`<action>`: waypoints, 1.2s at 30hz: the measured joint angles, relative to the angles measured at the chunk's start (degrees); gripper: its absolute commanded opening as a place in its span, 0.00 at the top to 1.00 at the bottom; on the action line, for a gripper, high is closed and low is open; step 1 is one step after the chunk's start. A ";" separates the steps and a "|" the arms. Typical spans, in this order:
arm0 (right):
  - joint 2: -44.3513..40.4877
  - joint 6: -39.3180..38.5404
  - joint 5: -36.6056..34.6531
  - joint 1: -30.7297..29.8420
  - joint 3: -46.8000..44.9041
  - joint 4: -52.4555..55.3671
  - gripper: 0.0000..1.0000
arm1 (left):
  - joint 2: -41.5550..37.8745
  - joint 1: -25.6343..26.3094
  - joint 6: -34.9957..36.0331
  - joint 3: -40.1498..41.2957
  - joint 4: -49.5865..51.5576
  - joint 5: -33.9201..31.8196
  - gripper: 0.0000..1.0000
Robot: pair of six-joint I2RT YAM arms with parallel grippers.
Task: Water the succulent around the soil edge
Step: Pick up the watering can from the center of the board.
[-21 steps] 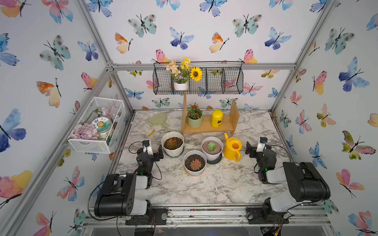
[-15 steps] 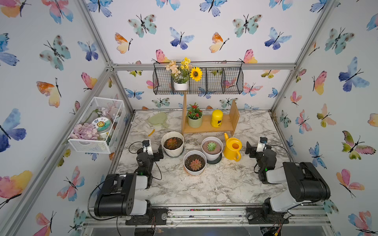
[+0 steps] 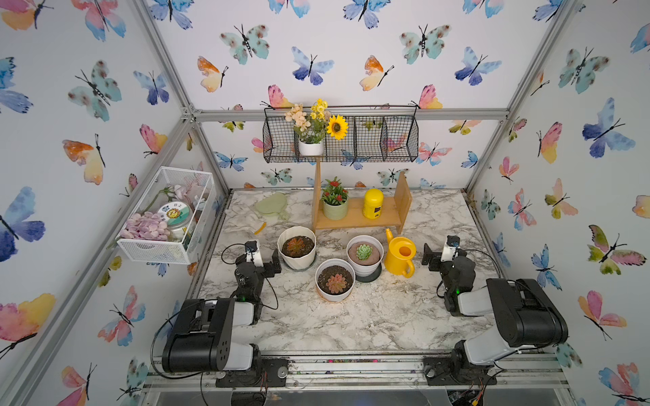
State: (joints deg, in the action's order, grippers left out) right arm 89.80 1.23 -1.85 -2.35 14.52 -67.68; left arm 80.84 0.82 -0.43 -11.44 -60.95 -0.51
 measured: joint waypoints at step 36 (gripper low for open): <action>-20.81 19.87 9.33 -13.38 33.83 99.58 0.14 | -21.27 5.16 -27.10 -40.09 87.65 7.98 0.02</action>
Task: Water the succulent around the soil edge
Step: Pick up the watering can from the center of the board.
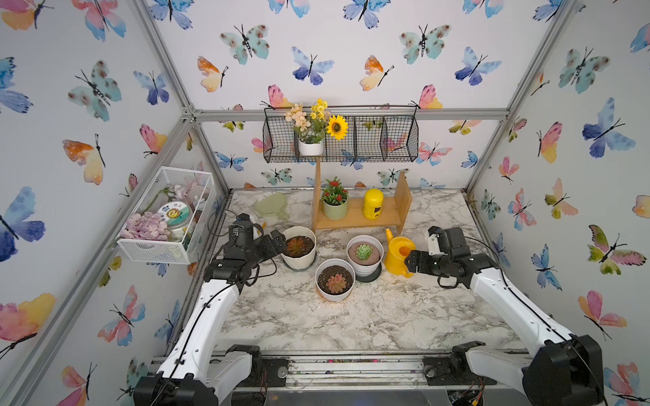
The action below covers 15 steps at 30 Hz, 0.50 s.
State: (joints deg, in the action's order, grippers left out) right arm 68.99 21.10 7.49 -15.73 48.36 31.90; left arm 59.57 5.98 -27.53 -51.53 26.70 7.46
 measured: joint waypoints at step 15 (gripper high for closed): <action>6.56 -5.20 -1.33 -0.76 -0.28 -1.70 0.26 | -1.75 0.00 -0.83 1.62 0.72 0.87 0.01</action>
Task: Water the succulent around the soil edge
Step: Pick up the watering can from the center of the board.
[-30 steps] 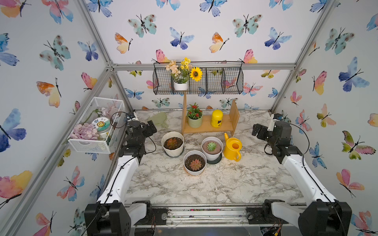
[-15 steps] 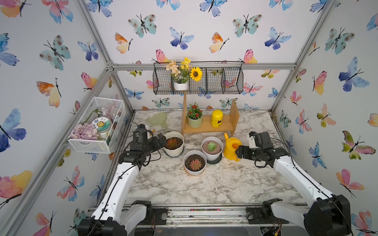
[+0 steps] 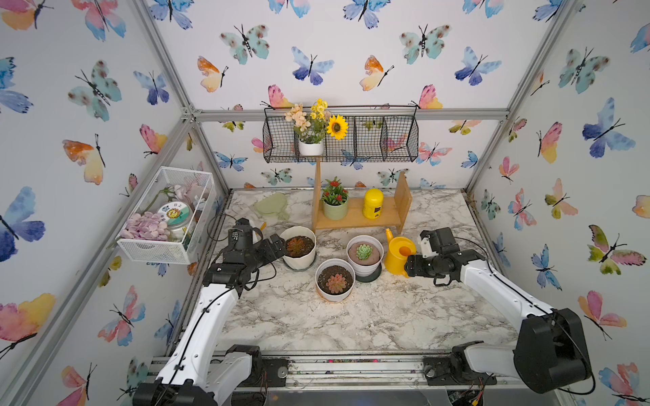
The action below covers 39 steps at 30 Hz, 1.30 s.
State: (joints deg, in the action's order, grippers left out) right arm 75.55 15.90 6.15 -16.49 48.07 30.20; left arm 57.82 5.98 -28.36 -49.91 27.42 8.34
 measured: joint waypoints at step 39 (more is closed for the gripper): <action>2.75 -2.93 -5.57 -3.13 -3.93 -11.34 0.84 | -6.78 1.27 -0.28 6.80 0.13 1.03 0.02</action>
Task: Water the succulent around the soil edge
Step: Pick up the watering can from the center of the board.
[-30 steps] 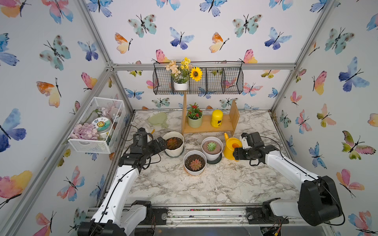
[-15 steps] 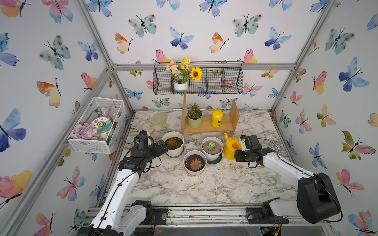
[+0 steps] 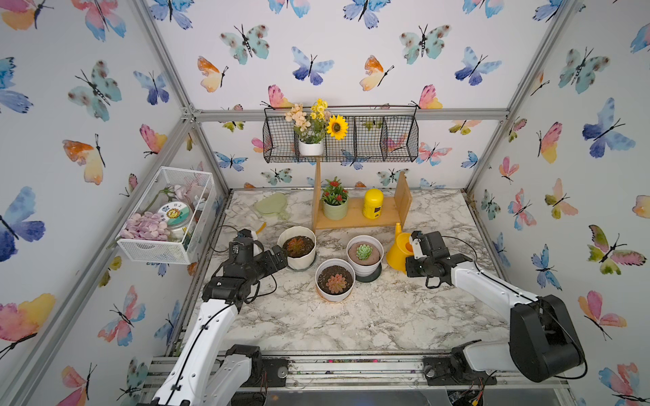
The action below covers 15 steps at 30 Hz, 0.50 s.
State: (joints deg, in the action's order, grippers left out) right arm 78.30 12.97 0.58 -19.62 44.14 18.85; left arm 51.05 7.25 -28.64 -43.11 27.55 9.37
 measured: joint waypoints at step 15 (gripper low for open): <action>-5.73 2.75 -0.37 -0.31 3.43 11.87 0.98 | -1.46 0.39 -0.33 -0.11 0.44 -0.02 0.02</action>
State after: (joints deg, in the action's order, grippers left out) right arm 72.58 15.73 0.21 -19.92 47.57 30.72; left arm 49.58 7.64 -28.97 -43.22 27.99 9.34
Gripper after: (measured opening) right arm 0.191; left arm 0.985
